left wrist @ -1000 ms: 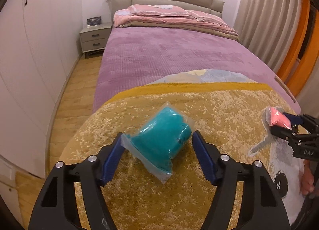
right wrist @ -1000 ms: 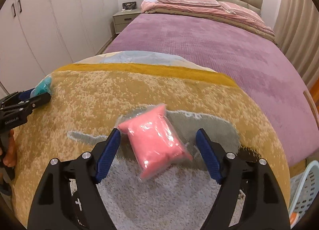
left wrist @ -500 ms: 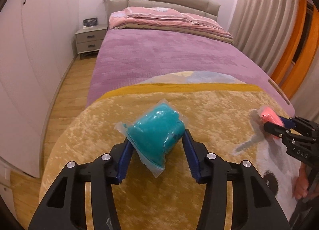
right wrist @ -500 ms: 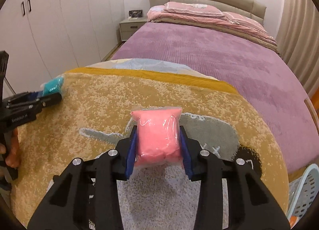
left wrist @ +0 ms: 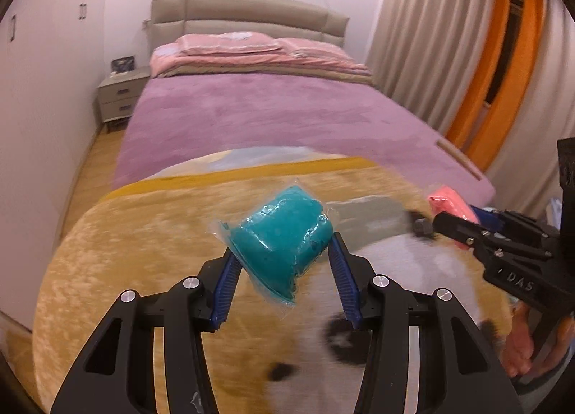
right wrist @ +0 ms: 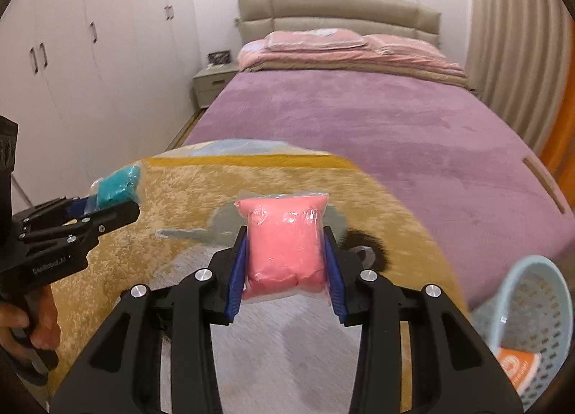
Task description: Collect trash
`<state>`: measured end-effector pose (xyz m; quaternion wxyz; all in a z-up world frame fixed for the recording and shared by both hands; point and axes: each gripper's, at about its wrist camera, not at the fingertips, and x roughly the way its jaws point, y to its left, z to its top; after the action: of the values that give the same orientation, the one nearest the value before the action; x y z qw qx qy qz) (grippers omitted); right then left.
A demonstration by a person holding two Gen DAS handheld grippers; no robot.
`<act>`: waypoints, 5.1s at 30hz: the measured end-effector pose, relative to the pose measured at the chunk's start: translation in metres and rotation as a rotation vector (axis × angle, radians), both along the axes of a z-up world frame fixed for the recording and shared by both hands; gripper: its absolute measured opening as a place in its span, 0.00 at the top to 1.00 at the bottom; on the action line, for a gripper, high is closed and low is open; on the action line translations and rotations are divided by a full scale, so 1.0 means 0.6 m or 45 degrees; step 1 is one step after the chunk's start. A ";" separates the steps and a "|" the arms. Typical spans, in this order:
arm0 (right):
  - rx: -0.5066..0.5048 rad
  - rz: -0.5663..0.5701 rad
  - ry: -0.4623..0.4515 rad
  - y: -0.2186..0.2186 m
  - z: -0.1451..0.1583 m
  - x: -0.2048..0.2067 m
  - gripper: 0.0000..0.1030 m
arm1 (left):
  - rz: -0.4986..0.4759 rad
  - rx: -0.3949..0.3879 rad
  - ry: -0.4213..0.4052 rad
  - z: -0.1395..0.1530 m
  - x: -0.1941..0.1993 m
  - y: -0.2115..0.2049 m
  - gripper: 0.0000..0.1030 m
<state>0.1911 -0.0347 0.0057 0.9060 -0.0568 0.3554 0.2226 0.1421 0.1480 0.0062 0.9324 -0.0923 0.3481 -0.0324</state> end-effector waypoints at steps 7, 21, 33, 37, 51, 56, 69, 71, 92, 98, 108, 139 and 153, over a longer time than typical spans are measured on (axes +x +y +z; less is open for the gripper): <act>0.111 -0.191 0.004 -0.138 0.033 -0.042 0.65 | -0.141 -0.050 -0.087 0.039 -0.023 -0.107 0.54; 0.187 -0.620 -0.024 -0.454 0.061 -0.098 0.65 | -0.457 -0.120 -0.096 0.037 0.000 -0.371 0.54; 0.224 -0.876 0.169 -0.600 -0.025 -0.080 0.64 | -0.645 -0.088 0.049 -0.029 0.045 -0.565 0.54; 0.238 -0.889 0.206 -0.607 -0.040 -0.066 0.59 | -0.651 -0.070 0.071 -0.040 0.057 -0.594 0.51; 0.332 -0.859 0.209 -0.604 -0.038 -0.093 0.36 | -0.641 -0.093 0.023 -0.030 0.037 -0.573 0.22; 0.292 -0.816 0.151 -0.568 -0.012 -0.115 0.36 | -0.617 -0.089 -0.036 -0.007 0.006 -0.536 0.21; 0.157 -0.777 -0.071 -0.450 0.039 -0.192 0.30 | -0.349 0.006 -0.233 0.026 -0.090 -0.412 0.14; 0.148 -0.781 -0.137 -0.438 0.040 -0.209 0.30 | -0.285 0.053 -0.279 0.021 -0.104 -0.400 0.14; 0.090 -0.875 -0.432 -0.402 0.032 -0.275 0.30 | -0.155 0.082 -0.416 -0.006 -0.136 -0.362 0.13; 0.099 -0.876 -0.402 -0.400 0.020 -0.260 0.30 | -0.127 0.075 -0.419 -0.006 -0.134 -0.352 0.12; 0.097 -0.861 -0.415 -0.393 0.025 -0.263 0.30 | -0.103 0.090 -0.422 -0.004 -0.136 -0.352 0.12; 0.086 -0.837 -0.414 -0.378 0.028 -0.262 0.25 | -0.129 0.059 -0.411 -0.002 -0.137 -0.350 0.09; 0.088 -0.833 -0.407 -0.376 0.025 -0.258 0.24 | -0.144 0.052 -0.415 0.000 -0.136 -0.351 0.09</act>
<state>0.0362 -0.2605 0.0208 0.9748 0.0566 0.2008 -0.0788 0.0602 -0.0623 0.0060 0.9748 -0.0473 0.1975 -0.0924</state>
